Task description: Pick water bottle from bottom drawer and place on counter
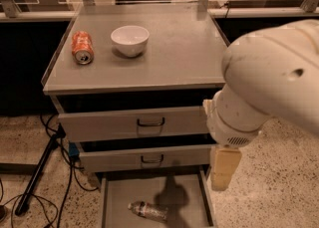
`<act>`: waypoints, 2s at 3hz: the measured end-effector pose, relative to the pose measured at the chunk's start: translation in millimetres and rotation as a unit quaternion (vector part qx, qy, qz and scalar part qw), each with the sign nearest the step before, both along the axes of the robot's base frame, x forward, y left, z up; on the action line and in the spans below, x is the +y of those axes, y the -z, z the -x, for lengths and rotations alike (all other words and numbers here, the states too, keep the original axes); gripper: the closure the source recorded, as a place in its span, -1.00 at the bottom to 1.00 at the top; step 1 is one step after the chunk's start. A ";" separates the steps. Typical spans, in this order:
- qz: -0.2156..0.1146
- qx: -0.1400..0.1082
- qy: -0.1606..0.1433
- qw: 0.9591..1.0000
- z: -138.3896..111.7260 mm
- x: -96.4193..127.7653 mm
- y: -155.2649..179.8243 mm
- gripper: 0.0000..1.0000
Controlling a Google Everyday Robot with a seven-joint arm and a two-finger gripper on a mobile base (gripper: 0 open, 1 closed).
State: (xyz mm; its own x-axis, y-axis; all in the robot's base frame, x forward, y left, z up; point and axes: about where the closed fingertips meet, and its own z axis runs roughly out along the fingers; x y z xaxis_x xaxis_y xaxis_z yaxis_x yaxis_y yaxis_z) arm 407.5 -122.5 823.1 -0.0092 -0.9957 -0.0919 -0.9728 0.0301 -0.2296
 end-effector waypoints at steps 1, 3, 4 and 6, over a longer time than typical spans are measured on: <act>0.012 0.007 -0.009 1.000 0.7 14.3 41.7 -1.00; 0.005 0.018 -0.005 1.000 -0.6 15.9 50.9 -1.00; 0.000 0.046 -0.004 0.999 -0.8 30.8 92.4 -1.00; -0.002 0.068 -0.008 0.998 -1.4 57.5 163.9 -1.00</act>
Offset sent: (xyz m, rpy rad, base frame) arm -0.0001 0.0200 -0.0596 -0.0309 0.0218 0.0251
